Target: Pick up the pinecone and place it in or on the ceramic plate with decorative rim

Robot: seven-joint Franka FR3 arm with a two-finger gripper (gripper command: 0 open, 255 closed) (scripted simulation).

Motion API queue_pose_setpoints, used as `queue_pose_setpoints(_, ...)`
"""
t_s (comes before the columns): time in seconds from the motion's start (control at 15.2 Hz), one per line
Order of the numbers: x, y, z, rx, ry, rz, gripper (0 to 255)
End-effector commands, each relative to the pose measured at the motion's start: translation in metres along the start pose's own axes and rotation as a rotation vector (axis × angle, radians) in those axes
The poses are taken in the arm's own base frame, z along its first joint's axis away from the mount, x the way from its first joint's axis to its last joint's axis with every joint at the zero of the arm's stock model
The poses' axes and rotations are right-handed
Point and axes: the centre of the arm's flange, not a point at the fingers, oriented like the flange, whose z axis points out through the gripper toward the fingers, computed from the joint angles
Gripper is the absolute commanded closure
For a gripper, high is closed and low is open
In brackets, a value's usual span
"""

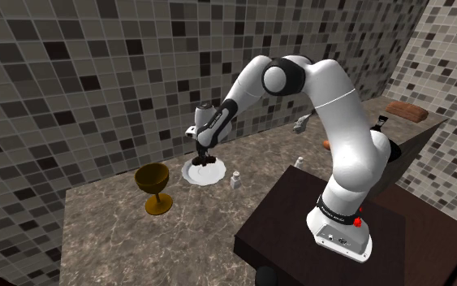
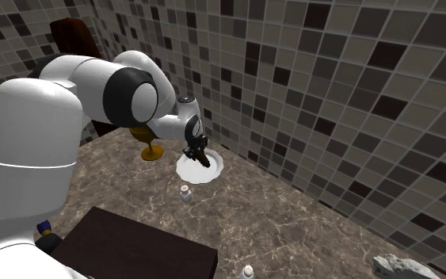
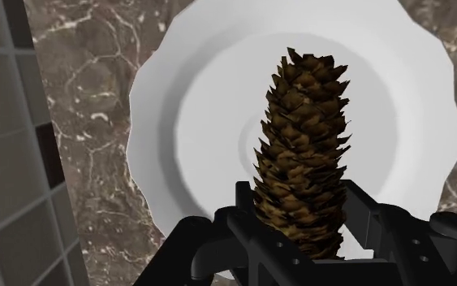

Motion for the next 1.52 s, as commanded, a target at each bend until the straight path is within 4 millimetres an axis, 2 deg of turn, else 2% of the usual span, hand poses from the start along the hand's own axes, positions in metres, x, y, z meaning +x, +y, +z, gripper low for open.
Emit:
queue_pose_setpoints(0.0, 0.0, -0.002, 0.011, -0.001, 0.0, 0.0, 255)
queue_pose_setpoints(0.4, -0.001, -0.005, 0.043, -0.001, 0.0, 0.0, 255)
queue_pose_setpoints(0.86, -0.001, -0.005, 0.043, -0.001, 0.0, 0.0, 255)
queue_pose_setpoints(0.92, -0.001, -0.005, 0.043, -0.001, 0.0, 0.0, 0)
queue_pose_setpoints(1.25, -0.001, -0.005, 0.043, -0.001, 0.0, 0.0, 0)
queue_pose_setpoints(1.45, -0.001, -0.005, 0.004, -0.001, 0.0, 0.0, 0)
